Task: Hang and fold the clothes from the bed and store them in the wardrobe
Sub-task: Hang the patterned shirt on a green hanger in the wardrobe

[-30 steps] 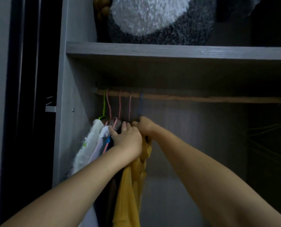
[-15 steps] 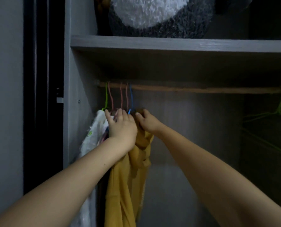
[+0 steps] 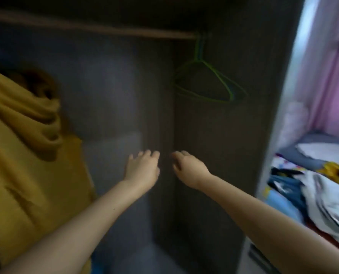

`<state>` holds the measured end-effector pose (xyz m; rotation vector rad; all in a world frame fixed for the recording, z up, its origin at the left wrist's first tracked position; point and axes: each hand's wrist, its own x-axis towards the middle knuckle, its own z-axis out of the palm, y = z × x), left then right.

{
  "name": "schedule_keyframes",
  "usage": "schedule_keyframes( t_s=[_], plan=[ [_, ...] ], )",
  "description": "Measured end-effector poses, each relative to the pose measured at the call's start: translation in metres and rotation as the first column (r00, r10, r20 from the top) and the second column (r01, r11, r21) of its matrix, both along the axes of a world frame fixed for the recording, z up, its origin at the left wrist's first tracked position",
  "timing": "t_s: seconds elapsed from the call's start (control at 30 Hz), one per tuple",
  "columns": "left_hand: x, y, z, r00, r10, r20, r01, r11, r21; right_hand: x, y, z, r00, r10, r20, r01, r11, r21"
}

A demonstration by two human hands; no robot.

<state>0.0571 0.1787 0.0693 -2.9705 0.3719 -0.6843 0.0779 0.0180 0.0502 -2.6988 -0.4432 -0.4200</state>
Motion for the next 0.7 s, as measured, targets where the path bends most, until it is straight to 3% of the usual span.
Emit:
schedule_keyframes(
  t_s=[0.13, 0.27, 0.43, 0.7],
  plan=[
    [-0.021, -0.093, -0.076, 0.955, -0.201, -0.218, 0.180, 0.977, -0.112, -0.055, -0.093, -0.078, 0.970, -0.173, -0.172, 0.172, 0.985, -0.022],
    [-0.052, -0.186, -0.129, 0.864, -0.362, -0.350, 0.323, 0.932, -0.166, -0.122, -0.192, -0.129, 0.880, -0.386, -0.278, 0.379, 0.922, -0.082],
    [-0.103, -0.307, -0.159, 0.752, -0.490, -0.442, 0.454, 0.870, -0.192, -0.227, -0.323, -0.165, 0.744, -0.571, -0.348, 0.575, 0.812, -0.102],
    [-0.192, -0.479, -0.201, 0.582, -0.596, -0.553, 0.608, 0.771, -0.190, -0.375, -0.481, -0.199, 0.534, -0.725, -0.435, 0.722, 0.659, -0.210]
  ],
)
